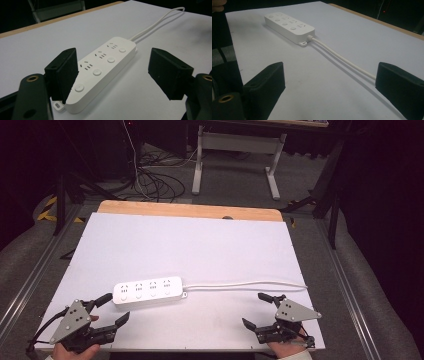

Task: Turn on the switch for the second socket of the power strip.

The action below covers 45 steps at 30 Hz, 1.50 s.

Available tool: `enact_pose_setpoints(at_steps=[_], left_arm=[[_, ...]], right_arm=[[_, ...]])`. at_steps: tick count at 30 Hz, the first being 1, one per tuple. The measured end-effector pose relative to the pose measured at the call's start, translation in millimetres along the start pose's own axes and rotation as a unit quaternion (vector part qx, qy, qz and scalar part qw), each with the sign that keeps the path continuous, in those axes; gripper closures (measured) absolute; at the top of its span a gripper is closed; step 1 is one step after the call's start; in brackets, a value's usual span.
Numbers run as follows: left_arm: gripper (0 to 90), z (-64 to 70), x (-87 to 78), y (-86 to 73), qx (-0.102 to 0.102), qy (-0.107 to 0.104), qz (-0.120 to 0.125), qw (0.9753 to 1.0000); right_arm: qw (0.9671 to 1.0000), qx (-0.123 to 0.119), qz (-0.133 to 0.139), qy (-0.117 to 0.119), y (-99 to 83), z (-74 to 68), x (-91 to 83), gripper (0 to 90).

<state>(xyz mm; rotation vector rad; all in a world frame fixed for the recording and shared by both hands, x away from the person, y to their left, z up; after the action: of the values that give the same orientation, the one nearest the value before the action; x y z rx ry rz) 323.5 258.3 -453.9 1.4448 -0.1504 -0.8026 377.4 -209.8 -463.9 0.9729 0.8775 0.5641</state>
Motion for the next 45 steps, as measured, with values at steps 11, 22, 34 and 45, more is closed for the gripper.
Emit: enact_pose_setpoints(at_steps=[11, 22, 34, 45], left_arm=[[24.0, 1.7, -0.5, 0.7, 0.000, -0.007, -0.001, 1.0000], [26.1, 1.0, -2.0, 0.7, 0.004, 0.005, -0.015, 0.9999], [23.2, 1.9, 0.3, 3.0, 0.010, 0.007, -0.025, 0.9996], [26.3, 2.4, 4.1, 19.0, 0.007, 0.004, -0.019, 0.9998]], right_arm=[[1.0000, 0.002, 0.001, 0.003, -0.6, 0.2, 0.0, 10.1], [1.0000, 0.000, 0.002, 0.006, -0.2, -0.7, 0.3, 10.4], [1.0000, 0.003, 0.000, 0.007, -0.6, -0.5, 0.3, 10.6], [0.9999, 0.002, -0.002, 0.011, -0.5, -1.1, 1.5, 11.0]])
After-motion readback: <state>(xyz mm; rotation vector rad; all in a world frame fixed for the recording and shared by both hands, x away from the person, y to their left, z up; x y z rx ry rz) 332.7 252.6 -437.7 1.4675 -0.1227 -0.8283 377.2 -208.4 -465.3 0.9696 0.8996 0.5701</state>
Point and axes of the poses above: each handheld gripper's, and its own axes: x roughly forward along the jaws, y roughly out of its top, z roughly to its right, the point moved 3 cm from there along x, roughly forward along the jaws, and after that the axes turned 13 degrees about -x, right-handed, at the moved point
